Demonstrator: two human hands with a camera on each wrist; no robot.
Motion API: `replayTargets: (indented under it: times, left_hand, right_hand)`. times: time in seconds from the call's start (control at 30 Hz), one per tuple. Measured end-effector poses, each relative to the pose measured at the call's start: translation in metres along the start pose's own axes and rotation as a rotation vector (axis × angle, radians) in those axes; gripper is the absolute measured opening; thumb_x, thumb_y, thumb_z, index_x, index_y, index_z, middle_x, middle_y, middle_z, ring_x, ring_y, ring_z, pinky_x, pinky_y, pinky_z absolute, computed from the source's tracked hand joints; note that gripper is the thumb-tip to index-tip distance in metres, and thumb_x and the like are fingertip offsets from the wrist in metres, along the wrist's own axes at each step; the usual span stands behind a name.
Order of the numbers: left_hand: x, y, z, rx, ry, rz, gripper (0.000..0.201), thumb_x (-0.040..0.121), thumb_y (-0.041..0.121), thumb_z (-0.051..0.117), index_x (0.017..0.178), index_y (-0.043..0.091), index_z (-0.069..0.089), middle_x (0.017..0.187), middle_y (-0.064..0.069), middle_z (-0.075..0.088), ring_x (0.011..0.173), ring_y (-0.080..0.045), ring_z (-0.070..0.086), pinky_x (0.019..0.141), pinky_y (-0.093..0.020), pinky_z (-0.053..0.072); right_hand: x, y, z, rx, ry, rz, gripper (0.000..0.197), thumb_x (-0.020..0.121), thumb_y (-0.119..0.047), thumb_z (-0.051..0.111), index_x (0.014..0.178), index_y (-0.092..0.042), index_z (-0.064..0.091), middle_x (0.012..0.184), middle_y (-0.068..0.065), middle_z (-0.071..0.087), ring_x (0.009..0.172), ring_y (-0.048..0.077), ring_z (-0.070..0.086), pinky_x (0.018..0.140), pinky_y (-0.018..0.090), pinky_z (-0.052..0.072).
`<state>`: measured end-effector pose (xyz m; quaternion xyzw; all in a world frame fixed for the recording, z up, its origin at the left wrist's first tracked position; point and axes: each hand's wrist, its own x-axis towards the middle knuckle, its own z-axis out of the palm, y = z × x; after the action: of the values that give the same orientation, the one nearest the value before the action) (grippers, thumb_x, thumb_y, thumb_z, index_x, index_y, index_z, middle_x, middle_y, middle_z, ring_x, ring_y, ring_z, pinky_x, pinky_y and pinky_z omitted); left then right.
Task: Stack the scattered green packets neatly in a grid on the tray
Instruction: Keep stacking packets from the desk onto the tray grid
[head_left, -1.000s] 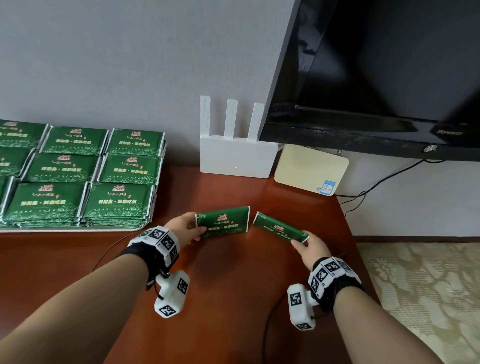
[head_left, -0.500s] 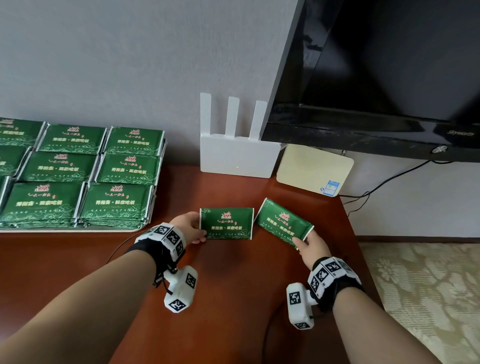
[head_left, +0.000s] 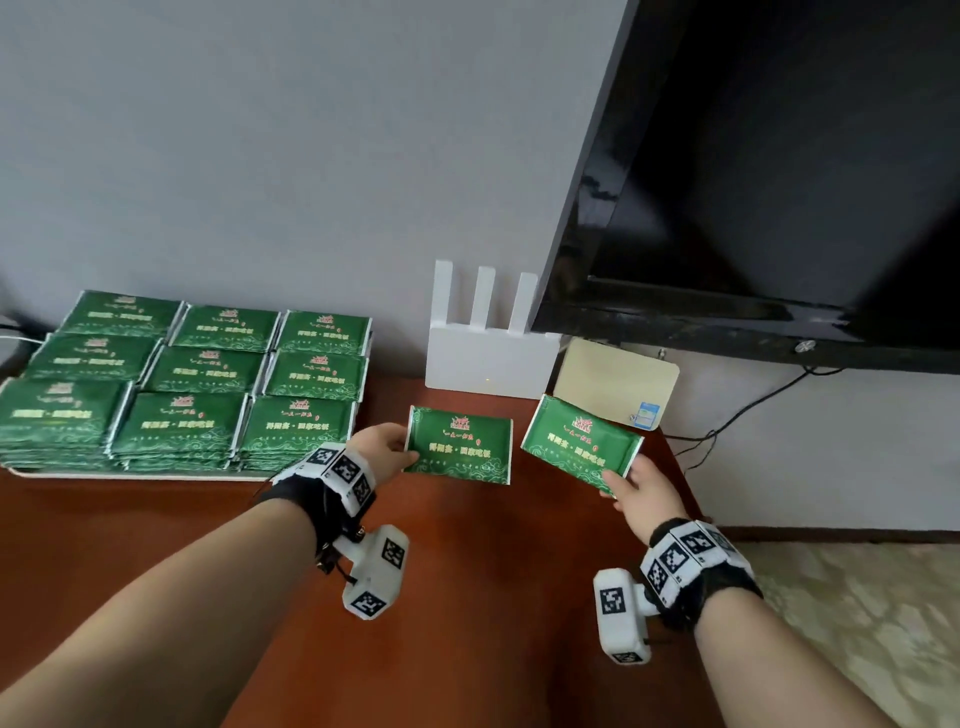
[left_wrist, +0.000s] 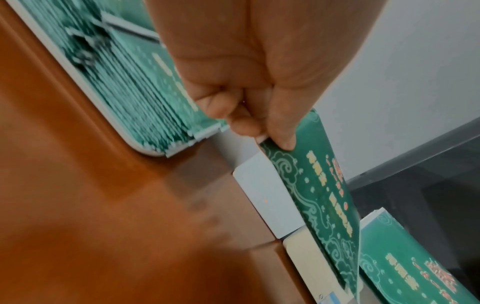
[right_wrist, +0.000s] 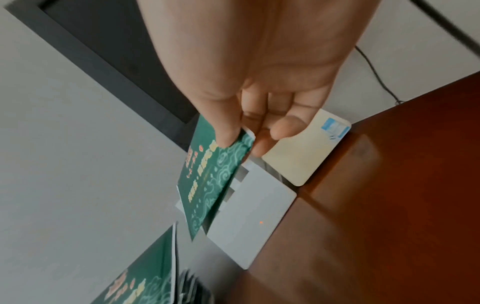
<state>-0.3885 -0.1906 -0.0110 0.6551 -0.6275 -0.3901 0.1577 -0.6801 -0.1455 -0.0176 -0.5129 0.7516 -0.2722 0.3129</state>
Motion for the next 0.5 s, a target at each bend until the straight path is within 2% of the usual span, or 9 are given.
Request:
replayTargets:
  times: [0.1, 0.2, 0.3, 0.4, 0.5]
  left_hand:
    - [-0.02, -0.004, -0.025, -0.02, 0.044, 0.043, 0.032, 0.091, 0.016, 0.056, 0.121, 0.008, 0.057, 0.121, -0.005, 0.062, 0.11, -0.018, 0.057, 0.089, -0.023, 0.043]
    - [-0.037, -0.017, -0.058, -0.053, 0.069, 0.079, 0.028, 0.09, 0.017, 0.057, 0.116, 0.008, 0.059, 0.115, -0.004, 0.064, 0.097, -0.014, 0.058, 0.082, -0.022, 0.044]
    - [-0.05, -0.043, -0.095, -0.069, 0.084, 0.076, 0.023, 0.09, 0.018, 0.057, 0.112, 0.01, 0.06, 0.102, -0.001, 0.065, 0.086, -0.012, 0.058, 0.073, -0.022, 0.048]
    - [-0.06, -0.071, -0.138, -0.079, 0.109, 0.04, 0.026, 0.09, 0.019, 0.057, 0.114, 0.009, 0.058, 0.104, -0.003, 0.066, 0.081, -0.012, 0.059, 0.067, -0.02, 0.049]
    - [-0.071, -0.106, -0.179, -0.128, 0.163, -0.003, 0.035, 0.089, 0.018, 0.058, 0.122, 0.006, 0.053, 0.111, -0.005, 0.063, 0.075, -0.009, 0.056, 0.062, -0.017, 0.047]
  right_hand:
    - [-0.021, -0.027, 0.002, -0.006, 0.019, -0.069, 0.02, 0.094, -0.019, 0.049, 0.113, -0.017, 0.054, 0.103, -0.003, 0.061, 0.096, 0.018, 0.059, 0.09, 0.04, 0.048]
    - [-0.04, -0.056, 0.013, 0.048, 0.034, -0.141, 0.019, 0.093, -0.017, 0.05, 0.111, -0.017, 0.055, 0.099, -0.006, 0.061, 0.087, 0.012, 0.059, 0.088, 0.039, 0.048]
    - [-0.058, -0.083, 0.034, 0.103, 0.028, -0.183, 0.013, 0.093, -0.015, 0.05, 0.104, -0.021, 0.051, 0.087, -0.014, 0.059, 0.075, 0.003, 0.056, 0.078, 0.03, 0.047]
    - [-0.072, -0.113, 0.061, 0.15, 0.01, -0.194, 0.012, 0.093, -0.014, 0.051, 0.104, -0.019, 0.051, 0.083, -0.013, 0.059, 0.073, 0.006, 0.058, 0.064, 0.021, 0.045]
    - [-0.082, -0.144, 0.095, 0.174, -0.012, -0.197, 0.011, 0.093, -0.013, 0.051, 0.102, -0.019, 0.05, 0.085, -0.008, 0.06, 0.072, 0.008, 0.057, 0.062, 0.02, 0.044]
